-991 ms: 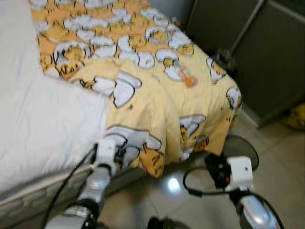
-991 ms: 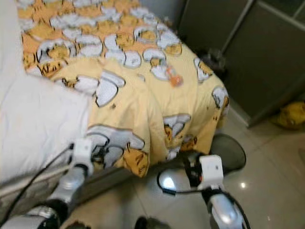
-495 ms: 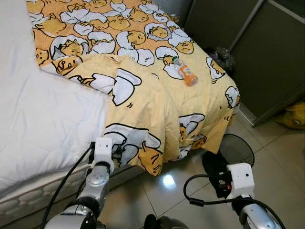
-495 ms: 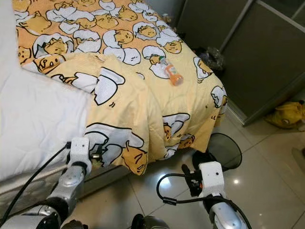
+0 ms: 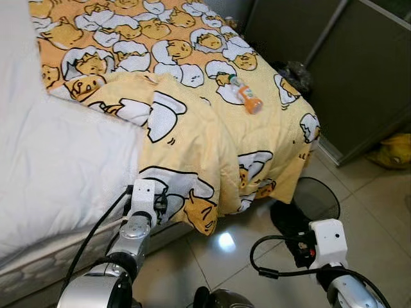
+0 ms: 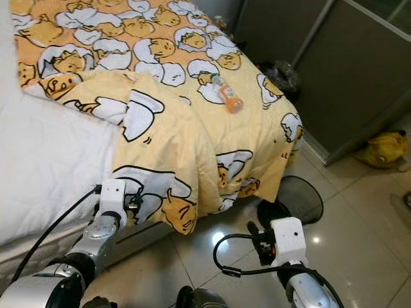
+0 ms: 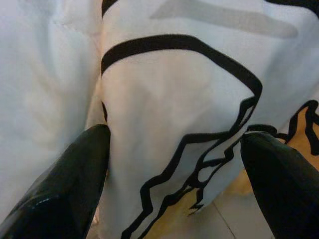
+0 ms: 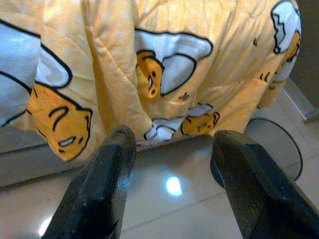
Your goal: Clean up the room
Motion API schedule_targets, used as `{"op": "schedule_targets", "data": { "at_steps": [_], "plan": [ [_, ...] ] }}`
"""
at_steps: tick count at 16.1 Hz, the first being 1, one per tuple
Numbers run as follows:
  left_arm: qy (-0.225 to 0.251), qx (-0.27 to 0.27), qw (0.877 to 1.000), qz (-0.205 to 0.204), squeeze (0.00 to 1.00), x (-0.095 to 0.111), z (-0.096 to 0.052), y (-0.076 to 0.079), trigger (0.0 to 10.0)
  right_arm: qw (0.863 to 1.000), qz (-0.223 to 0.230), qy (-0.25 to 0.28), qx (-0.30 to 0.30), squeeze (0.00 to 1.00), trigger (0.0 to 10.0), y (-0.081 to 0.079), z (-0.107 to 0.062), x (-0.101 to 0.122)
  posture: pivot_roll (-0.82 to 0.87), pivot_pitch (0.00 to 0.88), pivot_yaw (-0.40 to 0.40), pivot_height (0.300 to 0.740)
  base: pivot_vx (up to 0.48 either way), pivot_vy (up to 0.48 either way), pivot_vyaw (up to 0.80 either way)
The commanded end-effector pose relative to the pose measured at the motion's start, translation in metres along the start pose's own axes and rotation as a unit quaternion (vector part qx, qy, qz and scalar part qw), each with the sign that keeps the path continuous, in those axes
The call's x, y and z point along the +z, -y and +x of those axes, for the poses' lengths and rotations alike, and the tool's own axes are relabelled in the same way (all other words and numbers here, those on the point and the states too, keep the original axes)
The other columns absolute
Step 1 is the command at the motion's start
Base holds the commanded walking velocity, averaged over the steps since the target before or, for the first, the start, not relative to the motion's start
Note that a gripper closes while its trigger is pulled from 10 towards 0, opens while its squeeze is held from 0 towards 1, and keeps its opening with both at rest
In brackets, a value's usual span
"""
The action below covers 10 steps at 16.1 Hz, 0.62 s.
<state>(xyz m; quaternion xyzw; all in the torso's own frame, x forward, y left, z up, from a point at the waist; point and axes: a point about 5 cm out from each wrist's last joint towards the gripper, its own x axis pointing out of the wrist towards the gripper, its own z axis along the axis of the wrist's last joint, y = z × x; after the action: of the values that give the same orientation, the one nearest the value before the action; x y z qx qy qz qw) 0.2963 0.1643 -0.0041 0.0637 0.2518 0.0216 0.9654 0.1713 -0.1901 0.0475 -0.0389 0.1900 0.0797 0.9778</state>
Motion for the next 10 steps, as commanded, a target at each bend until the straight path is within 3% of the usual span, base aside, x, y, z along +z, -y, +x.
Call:
{"op": "schedule_targets", "data": {
  "at_steps": [1,2,3,6,10],
  "plan": [
    [-0.008,-0.011,1.0,-0.007,0.0,0.004,0.002,0.004,4.3,1.0,-0.004,-0.002,-0.014,0.0,10.0,0.009,-0.005,0.002,-0.25,0.141,-0.19,0.74,0.0,0.0,0.0],
    [-0.008,-0.01,1.0,-0.008,0.0,0.005,0.002,0.004,2.8,1.0,-0.004,-0.002,-0.014,0.0,10.0,0.01,-0.005,0.002,-0.25,0.141,-0.19,0.74,0.0,0.0,0.0],
    [-0.006,-0.009,1.0,-0.012,0.0,0.009,0.004,0.002,0.0,1.0,-0.003,-0.004,-0.016,0.0,10.0,0.01,-0.007,0.001,-0.25,0.145,-0.185,0.74,0.0,0.0,0.0],
    [0.001,-0.023,1.0,-0.009,0.0,0.016,0.006,0.001,0.0,1.0,0.001,-0.006,-0.019,0.0,10.0,0.009,-0.008,0.0,-0.25,0.149,-0.18,0.74,0.0,0.0,0.0],
    [-0.019,-0.051,0.998,0.017,0.0,0.01,0.005,0.006,0.0,1.0,0.006,-0.008,-0.023,0.0,10.0,0.009,-0.008,0.0,-0.25,0.163,-0.171,0.74,0.0,0.0,0.0]
  ]
}}
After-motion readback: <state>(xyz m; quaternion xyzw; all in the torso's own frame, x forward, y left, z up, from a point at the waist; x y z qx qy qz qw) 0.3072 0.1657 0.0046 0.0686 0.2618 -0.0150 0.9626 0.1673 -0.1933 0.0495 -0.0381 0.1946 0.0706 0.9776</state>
